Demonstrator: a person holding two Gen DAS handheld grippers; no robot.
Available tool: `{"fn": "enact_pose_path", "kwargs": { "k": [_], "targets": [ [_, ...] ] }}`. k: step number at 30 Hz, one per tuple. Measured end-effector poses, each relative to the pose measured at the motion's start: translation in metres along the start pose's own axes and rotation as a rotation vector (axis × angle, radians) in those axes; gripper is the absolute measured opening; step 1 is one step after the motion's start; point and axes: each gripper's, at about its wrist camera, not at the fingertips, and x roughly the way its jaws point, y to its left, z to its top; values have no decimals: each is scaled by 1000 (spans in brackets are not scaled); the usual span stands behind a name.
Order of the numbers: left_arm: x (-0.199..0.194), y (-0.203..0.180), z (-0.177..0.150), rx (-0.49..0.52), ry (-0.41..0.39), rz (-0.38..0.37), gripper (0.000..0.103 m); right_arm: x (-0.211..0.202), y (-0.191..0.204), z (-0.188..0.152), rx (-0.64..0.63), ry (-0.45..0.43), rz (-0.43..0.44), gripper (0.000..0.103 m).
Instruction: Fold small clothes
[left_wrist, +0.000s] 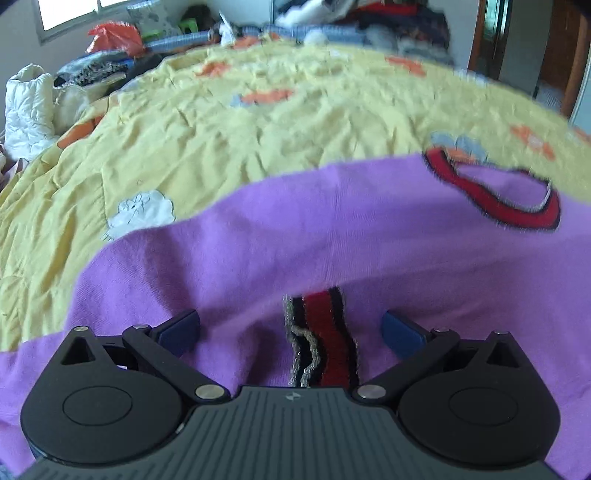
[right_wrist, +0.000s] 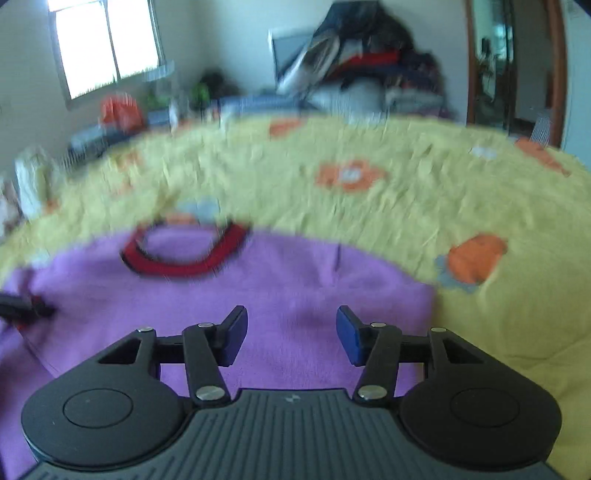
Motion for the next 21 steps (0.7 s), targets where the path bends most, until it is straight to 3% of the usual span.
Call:
{"fn": "enact_pose_path", "kwargs": {
  "k": [1,2,3,4,5,7,9,12,14,16,18,21],
  "targets": [
    [2,5,0,-23,-3,-18,103,8,-2,-4,-21,23,-59,51],
    [3,9,1,-36,-3,-21,103,11,-5,-11,-74,-12,-136,53],
    [3,10,2,-35,-2,-21,103,10,-10,-16,-84,-42,-182,63],
    [4,10,3,-31,-3,-20,103,8,-24,-16,-1,-32,-168,69],
    [4,10,3,-16,-12,-22,103,5,-27,-13,17,-16,-171,70],
    [1,15,2,-31,-1,-33,103,-4,-14,-7,-32,4,-238,71],
    [-10,24,-1,-45,7,-18,103,-20,3,-5,-60,-41,-205,71],
    [-45,61,-22,-119,-87,40,103,-37,22,-8,-11,-75,-118,78],
    [-67,96,-41,-165,-124,82,103,-42,33,-13,18,-100,-61,93],
    [-85,137,-59,-202,-130,107,103,-41,45,-20,19,-100,-48,97],
    [-104,188,-81,-304,-149,86,103,-40,52,-31,25,-92,-19,97],
    [-124,275,-116,-564,-168,-13,103,-39,56,-46,52,-96,19,97]
  ]
}}
